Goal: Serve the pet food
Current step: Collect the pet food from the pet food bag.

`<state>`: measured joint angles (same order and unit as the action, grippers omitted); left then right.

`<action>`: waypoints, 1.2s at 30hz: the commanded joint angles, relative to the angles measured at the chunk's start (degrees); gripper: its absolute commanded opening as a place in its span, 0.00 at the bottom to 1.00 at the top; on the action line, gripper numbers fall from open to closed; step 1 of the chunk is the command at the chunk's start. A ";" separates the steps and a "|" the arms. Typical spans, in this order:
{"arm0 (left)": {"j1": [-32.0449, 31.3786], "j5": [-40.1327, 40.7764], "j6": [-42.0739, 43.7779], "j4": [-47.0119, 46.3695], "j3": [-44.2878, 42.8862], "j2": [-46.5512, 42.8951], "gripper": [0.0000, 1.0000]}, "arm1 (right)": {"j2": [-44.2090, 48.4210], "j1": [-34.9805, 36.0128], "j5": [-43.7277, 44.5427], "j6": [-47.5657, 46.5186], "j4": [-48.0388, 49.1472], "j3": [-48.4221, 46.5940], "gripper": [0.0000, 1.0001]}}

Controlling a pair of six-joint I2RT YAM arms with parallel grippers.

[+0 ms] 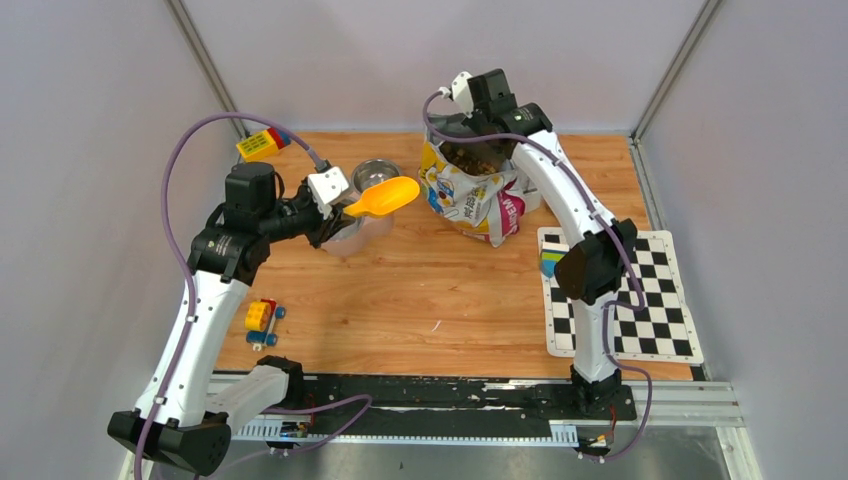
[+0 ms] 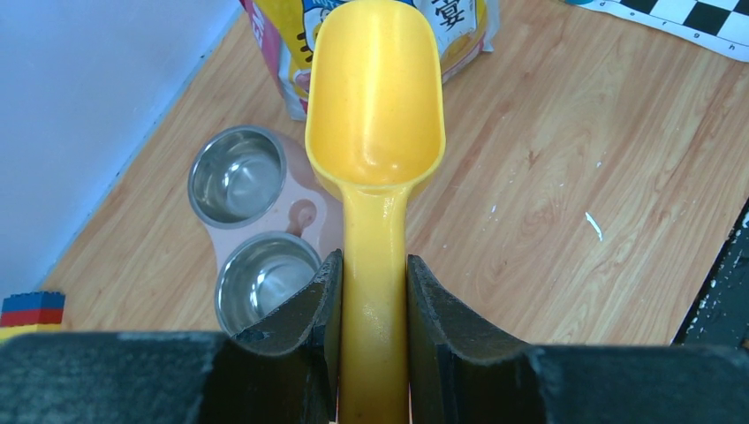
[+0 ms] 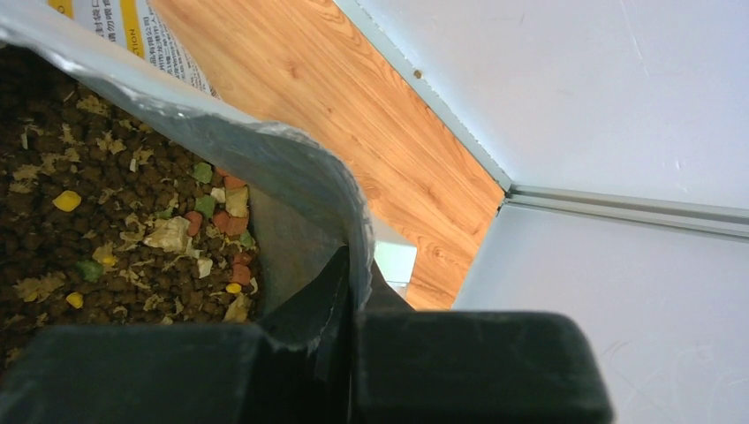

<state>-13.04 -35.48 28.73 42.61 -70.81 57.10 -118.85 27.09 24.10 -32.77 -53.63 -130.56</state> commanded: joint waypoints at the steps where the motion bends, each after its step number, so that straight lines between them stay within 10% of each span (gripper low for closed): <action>1: 0.29 -0.80 -1.16 -2.58 -0.36 -0.08 0.00 | 5.06 -3.04 9.62 -7.20 18.44 -8.67 0.00; 10: 0.29 -0.73 -1.50 -2.41 -0.64 0.03 0.00 | 5.65 -4.84 10.38 -9.43 21.50 -12.13 0.00; 23: -0.28 -0.80 -4.51 -3.59 -1.06 1.33 0.00 | 19.84 4.36 7.68 0.65 20.97 18.67 0.00; 36: -7.94 4.99 -5.15 0.60 -7.54 6.54 0.00 | 18.33 9.96 5.82 9.51 16.08 21.14 0.00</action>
<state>-19.70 -31.07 25.58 43.18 -74.48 63.16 -102.74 35.64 29.54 -28.03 -43.83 -107.92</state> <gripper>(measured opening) 0.338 0.009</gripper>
